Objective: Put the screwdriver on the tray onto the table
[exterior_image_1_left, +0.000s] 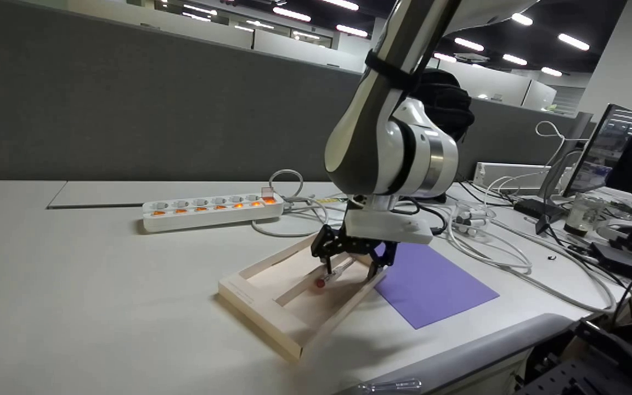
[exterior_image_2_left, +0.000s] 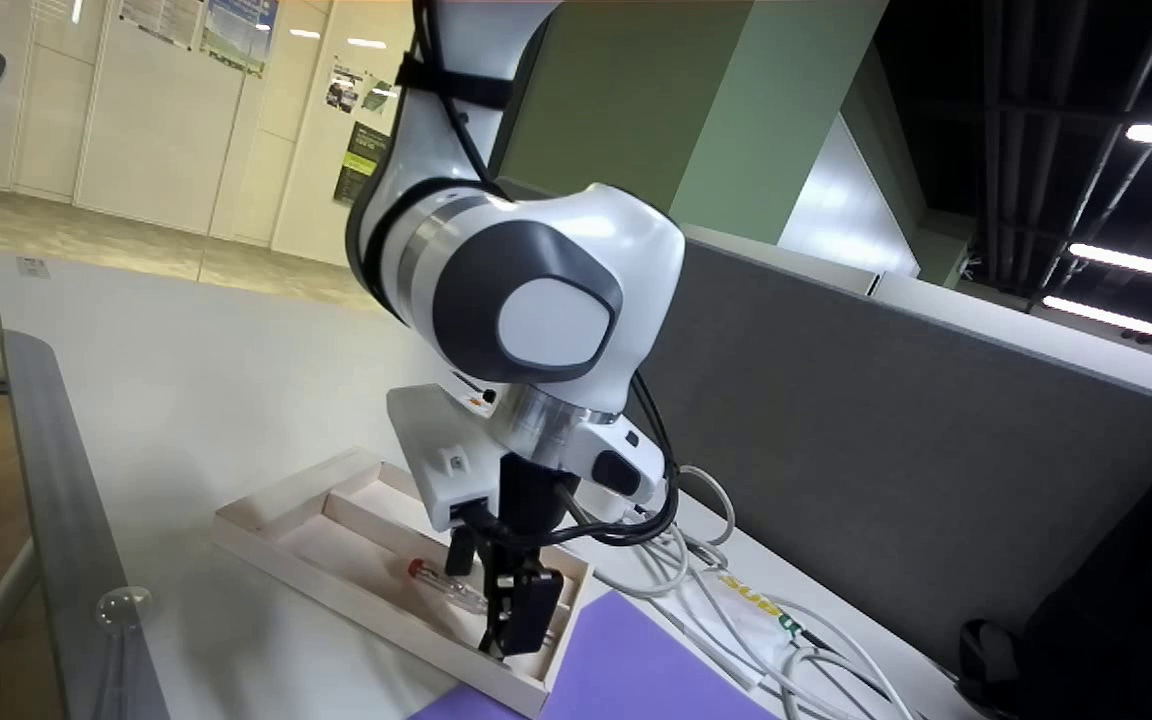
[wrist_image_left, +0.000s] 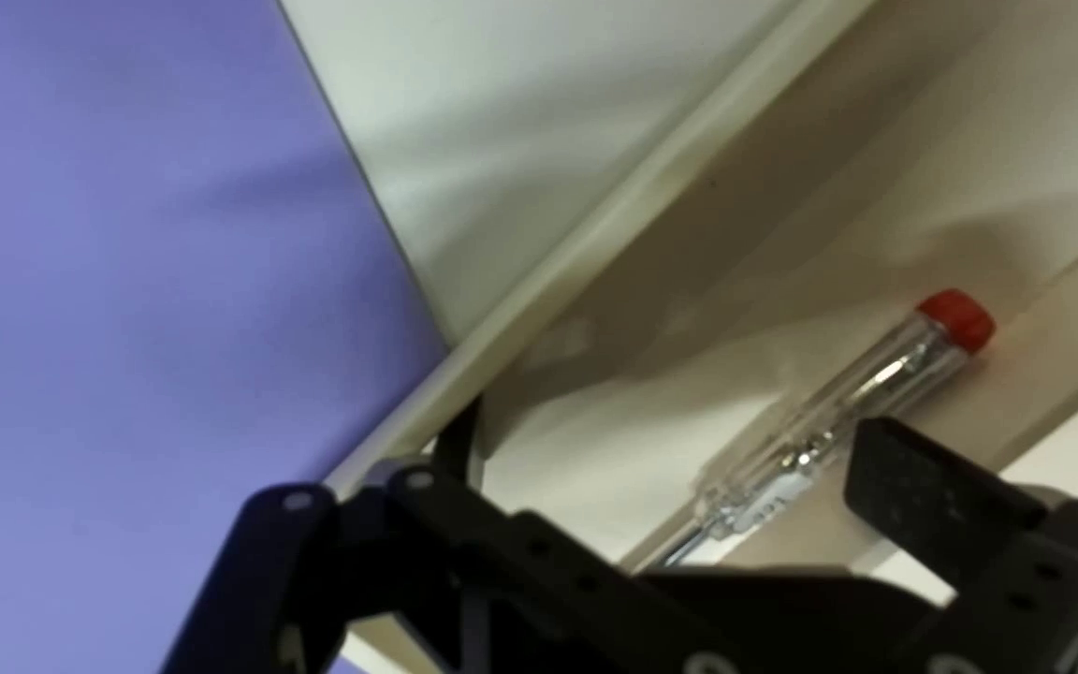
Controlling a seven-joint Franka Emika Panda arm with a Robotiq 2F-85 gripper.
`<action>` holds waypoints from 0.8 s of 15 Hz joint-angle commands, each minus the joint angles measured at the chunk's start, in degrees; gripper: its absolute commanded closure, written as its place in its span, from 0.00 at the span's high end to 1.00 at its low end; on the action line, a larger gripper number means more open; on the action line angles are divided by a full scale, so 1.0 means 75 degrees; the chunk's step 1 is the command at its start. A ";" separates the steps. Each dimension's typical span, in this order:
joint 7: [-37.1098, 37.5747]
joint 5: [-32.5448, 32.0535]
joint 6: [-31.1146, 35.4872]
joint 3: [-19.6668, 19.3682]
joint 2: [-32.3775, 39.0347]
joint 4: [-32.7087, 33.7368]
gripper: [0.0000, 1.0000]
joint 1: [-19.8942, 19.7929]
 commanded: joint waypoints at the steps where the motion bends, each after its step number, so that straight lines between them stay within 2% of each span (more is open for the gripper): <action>1: 0.0213 0.0278 -0.0012 0.0422 -0.0046 0.0078 1.00 -0.0368; 7: -0.0382 0.0525 -0.1241 0.1253 -0.0514 0.0007 1.00 -0.1074; 9: -0.0620 0.0406 -0.1478 0.1179 -0.0604 -0.0009 1.00 -0.0994; 12: -0.0798 -0.0059 -0.1510 0.0793 -0.0643 -0.0018 1.00 -0.0675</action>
